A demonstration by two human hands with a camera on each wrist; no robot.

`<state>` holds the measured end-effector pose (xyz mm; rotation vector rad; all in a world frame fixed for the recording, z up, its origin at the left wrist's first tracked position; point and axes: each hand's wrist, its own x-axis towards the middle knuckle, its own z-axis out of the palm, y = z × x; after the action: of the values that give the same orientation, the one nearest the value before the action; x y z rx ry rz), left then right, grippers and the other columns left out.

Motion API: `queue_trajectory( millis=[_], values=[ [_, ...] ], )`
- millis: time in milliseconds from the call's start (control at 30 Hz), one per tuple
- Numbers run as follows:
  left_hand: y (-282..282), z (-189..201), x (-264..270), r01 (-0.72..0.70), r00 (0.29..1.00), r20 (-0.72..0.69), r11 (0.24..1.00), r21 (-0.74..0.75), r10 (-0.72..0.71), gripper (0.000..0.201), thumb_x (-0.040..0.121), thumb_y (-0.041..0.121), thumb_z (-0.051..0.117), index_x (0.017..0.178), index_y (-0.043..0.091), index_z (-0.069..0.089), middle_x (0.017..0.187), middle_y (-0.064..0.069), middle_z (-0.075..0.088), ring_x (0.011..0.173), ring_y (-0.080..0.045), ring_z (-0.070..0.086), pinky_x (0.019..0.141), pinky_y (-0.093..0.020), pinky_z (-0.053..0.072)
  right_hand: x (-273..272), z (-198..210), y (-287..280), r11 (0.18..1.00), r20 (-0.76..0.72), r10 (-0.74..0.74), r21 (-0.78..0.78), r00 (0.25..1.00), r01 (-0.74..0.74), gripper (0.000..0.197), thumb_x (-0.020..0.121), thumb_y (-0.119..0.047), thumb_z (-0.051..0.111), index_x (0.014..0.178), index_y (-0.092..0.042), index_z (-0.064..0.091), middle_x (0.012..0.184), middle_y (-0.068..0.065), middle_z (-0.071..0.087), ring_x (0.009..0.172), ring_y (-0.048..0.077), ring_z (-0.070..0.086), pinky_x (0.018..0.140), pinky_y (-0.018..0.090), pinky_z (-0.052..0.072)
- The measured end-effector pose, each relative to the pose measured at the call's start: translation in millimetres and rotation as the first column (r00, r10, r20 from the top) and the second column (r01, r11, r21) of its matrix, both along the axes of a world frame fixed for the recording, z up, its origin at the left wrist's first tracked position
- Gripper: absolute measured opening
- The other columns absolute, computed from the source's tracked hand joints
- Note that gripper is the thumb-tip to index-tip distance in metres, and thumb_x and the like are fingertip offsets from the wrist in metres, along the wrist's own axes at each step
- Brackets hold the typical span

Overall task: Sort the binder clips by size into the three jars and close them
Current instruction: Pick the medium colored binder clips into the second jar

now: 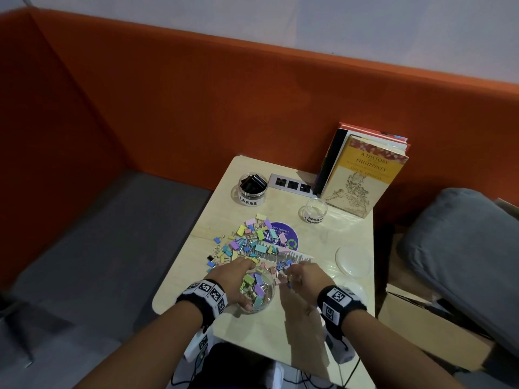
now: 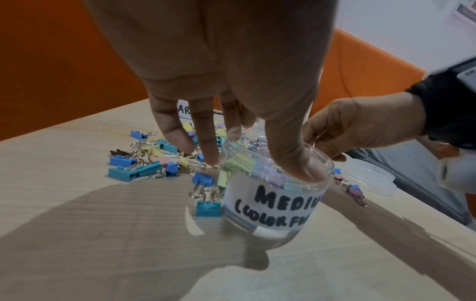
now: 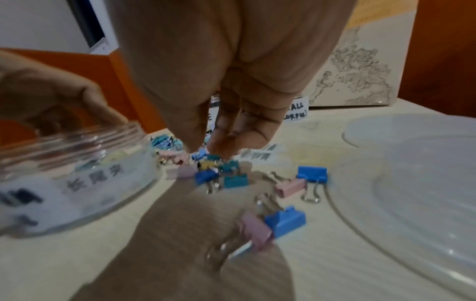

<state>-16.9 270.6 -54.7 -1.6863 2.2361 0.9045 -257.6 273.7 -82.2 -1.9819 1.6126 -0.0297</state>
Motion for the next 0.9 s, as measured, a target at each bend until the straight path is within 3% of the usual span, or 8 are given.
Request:
queue_trajectory(
  millis=[100, 200, 300, 367, 567, 700, 900],
  values=[
    [-0.2, 0.5, -0.3, -0.002, 1.0, 0.002, 1.0, 0.003, 0.002, 0.092, 0.062, 0.041, 0.091, 0.138, 0.03, 0.04, 0.143, 0.01, 0.045, 0.127, -0.02, 0.052, 0.097, -0.035, 0.046, 8.0, -7.0, 8.9, 0.995, 0.025, 0.099, 0.001, 0.995, -0.099, 0.027, 0.093, -0.026, 0.053, 0.113, -0.026, 0.072, 0.106, 0.002, 0.06, 0.102, 0.021, 0.057, 0.083, 0.026, 0.044],
    [-0.2, 0.6, -0.6, -0.01, 1.0, -0.002, 1.0, 0.006, 0.01, 0.093, 0.061, 0.04, 0.092, 0.138, 0.03, 0.04, 0.143, 0.011, 0.045, 0.127, -0.019, 0.051, 0.097, -0.035, 0.046, 10.2, -15.4, 10.5, 0.995, -0.007, 0.102, 0.009, 0.995, -0.102, 0.024, 0.096, -0.025, 0.054, 0.111, -0.018, 0.071, 0.111, 0.006, 0.056, 0.103, 0.023, 0.056, 0.083, 0.028, 0.044],
    [0.0, 0.5, -0.5, -0.013, 1.0, -0.002, 1.0, 0.008, 0.013, 0.093, 0.06, 0.039, 0.092, 0.137, 0.03, 0.041, 0.143, 0.012, 0.045, 0.127, -0.019, 0.051, 0.096, -0.033, 0.046, 11.6, -19.3, 10.3, 0.996, -0.056, 0.087, 0.028, 0.995, -0.086, 0.021, 0.096, -0.022, 0.052, 0.105, -0.011, 0.068, 0.103, 0.005, 0.049, 0.097, 0.026, 0.058, 0.078, 0.028, 0.042],
    [-0.4, 1.2, -1.2, -0.013, 1.0, 0.001, 1.0, 0.009, 0.013, 0.093, 0.061, 0.038, 0.092, 0.137, 0.03, 0.041, 0.143, 0.011, 0.045, 0.127, -0.019, 0.051, 0.095, -0.033, 0.045, 13.0, -19.5, 11.4, 0.999, -0.048, 0.052, -0.011, 0.998, -0.053, 0.02, 0.095, -0.022, 0.051, 0.106, -0.012, 0.065, 0.104, 0.005, 0.05, 0.094, 0.025, 0.059, 0.077, 0.028, 0.044],
    [-0.4, 2.7, -2.3, -0.012, 1.0, 0.009, 1.0, 0.01, 0.011, 0.092, 0.062, 0.038, 0.092, 0.137, 0.029, 0.04, 0.143, 0.01, 0.045, 0.126, -0.02, 0.051, 0.096, -0.034, 0.046, 17.4, -23.5, 12.9, 0.999, -0.055, 0.043, -0.018, 0.998, -0.044, 0.024, 0.094, -0.016, 0.056, 0.116, -0.015, 0.064, 0.117, 0.003, 0.048, 0.098, 0.018, 0.059, 0.09, 0.025, 0.047],
    [-0.1, 2.2, -1.7, -0.015, 1.0, 0.008, 1.0, 0.01, 0.015, 0.092, 0.061, 0.038, 0.092, 0.137, 0.03, 0.041, 0.143, 0.011, 0.045, 0.126, -0.019, 0.052, 0.095, -0.034, 0.046, 18.7, -23.5, 12.4, 0.996, -0.088, 0.08, -0.017, 0.993, -0.082, 0.022, 0.092, -0.016, 0.053, 0.11, -0.012, 0.065, 0.114, 0.006, 0.054, 0.1, 0.023, 0.059, 0.084, 0.028, 0.046],
    [0.2, 1.0, -1.1, -0.015, 1.0, -0.002, 1.0, 0.005, 0.015, 0.091, 0.061, 0.038, 0.092, 0.136, 0.03, 0.041, 0.143, 0.011, 0.045, 0.126, -0.019, 0.052, 0.097, -0.035, 0.046, 16.3, -19.3, 14.8, 0.999, -0.068, 0.026, 0.024, 0.997, -0.025, 0.02, 0.091, -0.024, 0.053, 0.106, -0.016, 0.063, 0.107, 0.004, 0.057, 0.098, 0.022, 0.058, 0.08, 0.028, 0.046]
  ],
)
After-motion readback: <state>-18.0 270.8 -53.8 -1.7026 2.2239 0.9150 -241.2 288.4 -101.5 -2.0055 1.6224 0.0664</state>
